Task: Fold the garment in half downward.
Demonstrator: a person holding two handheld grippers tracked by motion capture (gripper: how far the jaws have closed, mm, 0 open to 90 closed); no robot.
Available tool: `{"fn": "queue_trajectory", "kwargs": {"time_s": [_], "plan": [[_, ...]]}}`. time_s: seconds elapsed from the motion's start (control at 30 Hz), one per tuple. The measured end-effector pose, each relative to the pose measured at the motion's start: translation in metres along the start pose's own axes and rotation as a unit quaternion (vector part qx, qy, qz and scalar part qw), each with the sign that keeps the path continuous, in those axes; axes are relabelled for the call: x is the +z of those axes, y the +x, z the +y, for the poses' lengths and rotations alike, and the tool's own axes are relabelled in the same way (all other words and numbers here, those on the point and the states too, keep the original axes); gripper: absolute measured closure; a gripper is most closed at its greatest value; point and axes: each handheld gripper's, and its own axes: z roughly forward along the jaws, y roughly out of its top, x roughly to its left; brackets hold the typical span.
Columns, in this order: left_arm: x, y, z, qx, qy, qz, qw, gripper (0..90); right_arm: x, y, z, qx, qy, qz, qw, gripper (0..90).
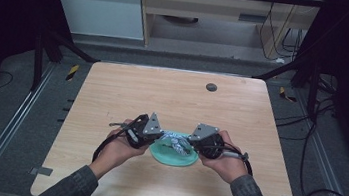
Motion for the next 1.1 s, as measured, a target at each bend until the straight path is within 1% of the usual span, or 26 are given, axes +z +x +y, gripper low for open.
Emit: {"fn": "queue_trajectory", "kwargs": {"time_s": [0.1,0.27,0.37,0.4,0.47,0.63,0.8,0.87,0.97,1.0,1.03,1.1], "plan": [[0.001,-0.004,-0.006,-0.003,0.0,-0.008,1.0,86.8,0.001,0.006,-0.005,-0.001,-0.003,0.004,1.0,83.9],[0.004,-0.011,-0.015,-0.003,0.003,-0.017,0.9998,86.8,0.005,0.015,-0.013,0.0,-0.001,0.01,0.9999,83.9],[0.004,-0.013,-0.019,-0.007,0.003,-0.02,0.9998,86.8,0.005,0.02,-0.015,-0.005,-0.001,0.015,0.9999,83.9],[0.004,-0.014,-0.021,-0.012,0.0,-0.023,0.9997,86.7,0.005,0.021,-0.016,-0.006,0.0,0.016,0.9999,83.9],[0.004,-0.016,-0.023,-0.013,-0.003,-0.025,0.9996,86.6,0.004,0.023,-0.016,-0.009,0.0,0.016,0.9998,83.9],[0.004,-0.02,-0.029,-0.009,0.0,-0.034,0.9994,86.6,0.003,0.029,-0.019,-0.014,0.002,0.024,0.9996,83.7],[0.005,-0.025,-0.035,-0.014,-0.001,-0.041,0.9991,86.6,0.003,0.036,-0.022,-0.019,0.004,0.03,0.9994,83.8],[0.006,-0.027,-0.037,-0.011,0.001,-0.046,0.9989,86.6,0.003,0.038,-0.024,-0.021,0.006,0.032,0.9993,84.0],[0.006,-0.031,-0.041,-0.012,-0.001,-0.049,0.9987,86.6,0.002,0.041,-0.026,-0.023,0.007,0.037,0.999,84.2],[0.006,-0.032,-0.042,-0.011,-0.001,-0.051,0.9986,86.6,0.002,0.042,-0.027,-0.022,0.007,0.039,0.999,84.3],[0.006,-0.033,-0.043,-0.005,0.004,-0.054,0.9985,86.6,0.002,0.043,-0.028,-0.024,0.008,0.042,0.9988,84.4],[0.006,-0.035,-0.045,-0.004,0.003,-0.055,0.9985,86.6,0.003,0.046,-0.029,-0.026,0.009,0.044,0.9986,84.5]]}}
